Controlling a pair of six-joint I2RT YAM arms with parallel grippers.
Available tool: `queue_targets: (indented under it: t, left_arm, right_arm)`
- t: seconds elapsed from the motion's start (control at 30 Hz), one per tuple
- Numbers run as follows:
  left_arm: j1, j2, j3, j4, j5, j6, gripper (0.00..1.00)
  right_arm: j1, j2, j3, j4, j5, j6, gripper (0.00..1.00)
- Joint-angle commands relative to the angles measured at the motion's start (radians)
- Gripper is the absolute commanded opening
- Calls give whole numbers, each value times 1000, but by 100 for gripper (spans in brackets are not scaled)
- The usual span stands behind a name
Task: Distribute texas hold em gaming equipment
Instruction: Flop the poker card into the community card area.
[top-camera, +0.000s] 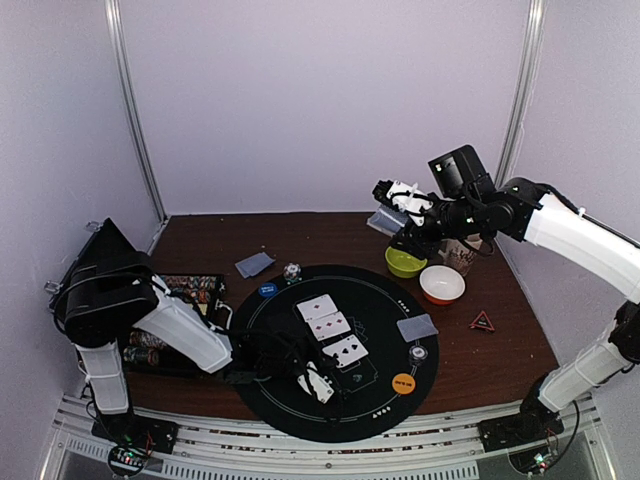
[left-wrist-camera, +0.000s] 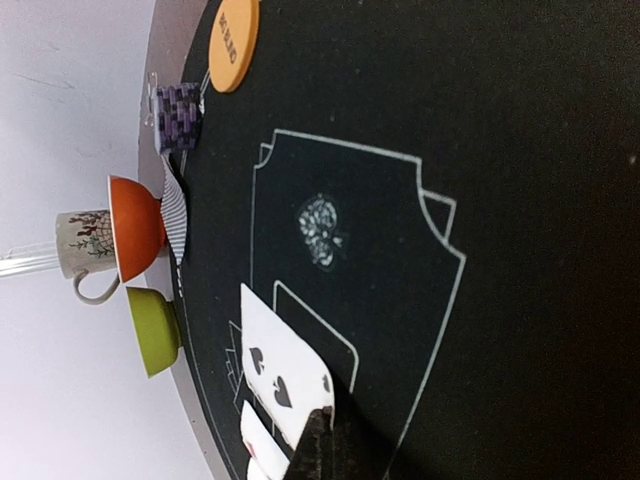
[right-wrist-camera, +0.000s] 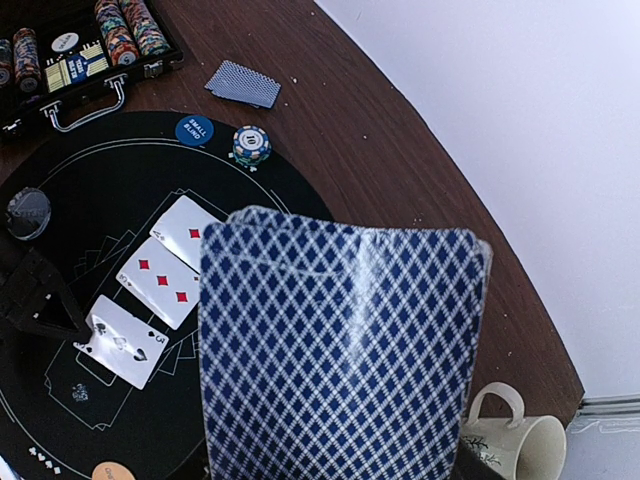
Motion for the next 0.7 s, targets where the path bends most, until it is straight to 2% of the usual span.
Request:
queue_targets:
  t: [0.0,0.47,0.67]
  left_arm:
    - [30,20,8,-49,-20,30,0]
    - [38,31,-3,-31,-40,62,0]
    - [38,0,7,-98,-28,56,19]
  right_arm:
    - [-6,-30,-12,2,-7,11,50]
    - [-6,-32,-15,5,-12,9,50]
    - [-6,-25,-4,0,-16,8,50]
